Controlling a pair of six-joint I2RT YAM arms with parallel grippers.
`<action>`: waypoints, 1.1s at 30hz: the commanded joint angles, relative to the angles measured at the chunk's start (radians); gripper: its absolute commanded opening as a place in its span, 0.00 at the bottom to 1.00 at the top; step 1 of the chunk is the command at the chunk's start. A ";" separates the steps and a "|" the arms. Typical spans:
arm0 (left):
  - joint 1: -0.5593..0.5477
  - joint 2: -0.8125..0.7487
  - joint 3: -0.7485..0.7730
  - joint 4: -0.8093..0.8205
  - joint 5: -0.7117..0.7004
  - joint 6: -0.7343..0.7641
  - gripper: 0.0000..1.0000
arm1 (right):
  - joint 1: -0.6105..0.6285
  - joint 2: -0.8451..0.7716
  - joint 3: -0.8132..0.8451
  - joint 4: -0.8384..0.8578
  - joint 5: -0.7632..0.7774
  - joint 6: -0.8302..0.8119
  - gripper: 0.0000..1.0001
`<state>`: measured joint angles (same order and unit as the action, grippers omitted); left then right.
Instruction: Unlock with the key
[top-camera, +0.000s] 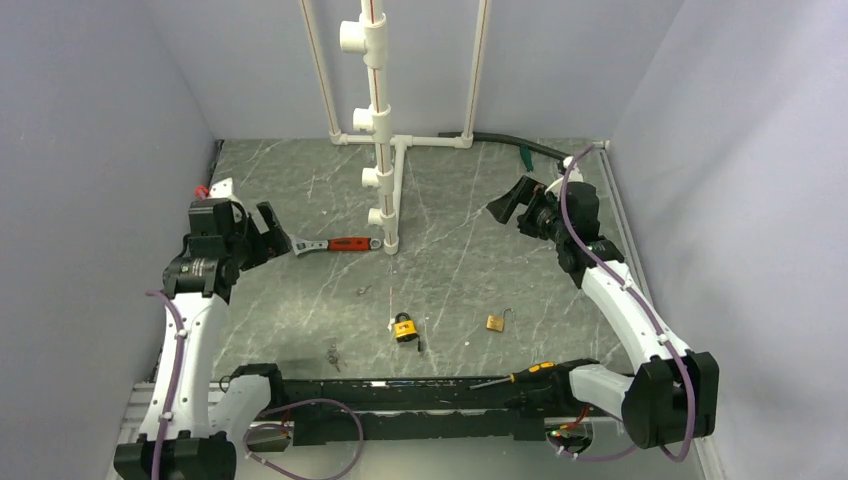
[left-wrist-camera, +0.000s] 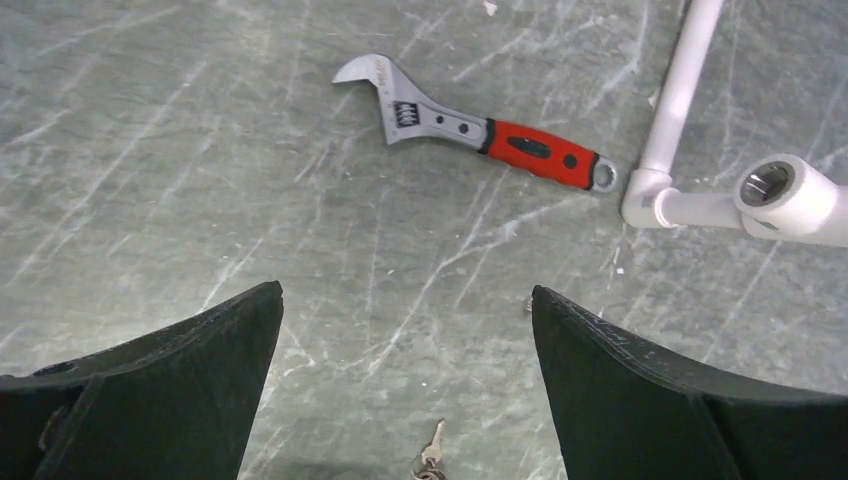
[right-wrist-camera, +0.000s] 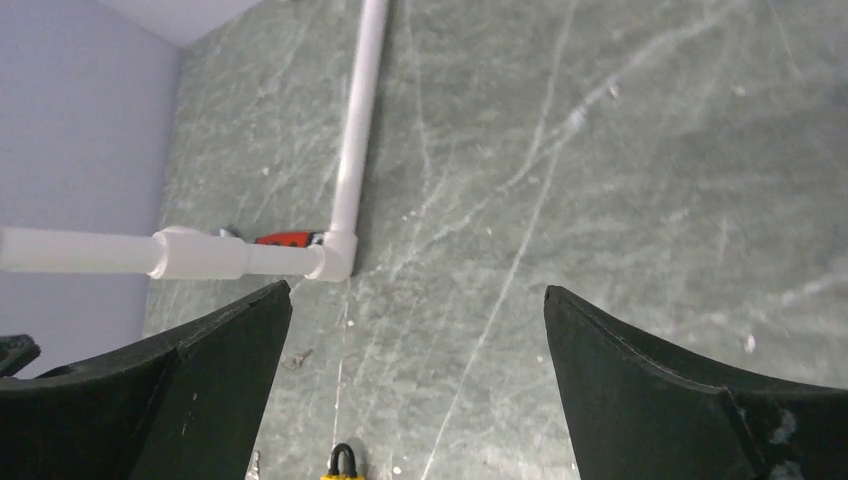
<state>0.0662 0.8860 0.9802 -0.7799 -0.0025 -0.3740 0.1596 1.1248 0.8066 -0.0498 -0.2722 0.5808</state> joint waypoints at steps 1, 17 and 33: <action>0.000 0.056 0.010 0.048 0.147 0.019 0.99 | 0.000 -0.011 0.081 -0.242 0.145 0.103 1.00; -0.369 0.350 0.026 0.073 0.156 -0.191 0.53 | 0.055 -0.189 -0.079 -0.364 0.097 0.051 1.00; -0.400 0.610 -0.079 0.292 0.287 -0.202 0.38 | 0.063 -0.159 -0.115 -0.306 -0.085 -0.040 1.00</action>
<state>-0.3157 1.4902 0.9108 -0.5404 0.2607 -0.5655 0.2199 0.9211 0.6422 -0.4068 -0.3073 0.5869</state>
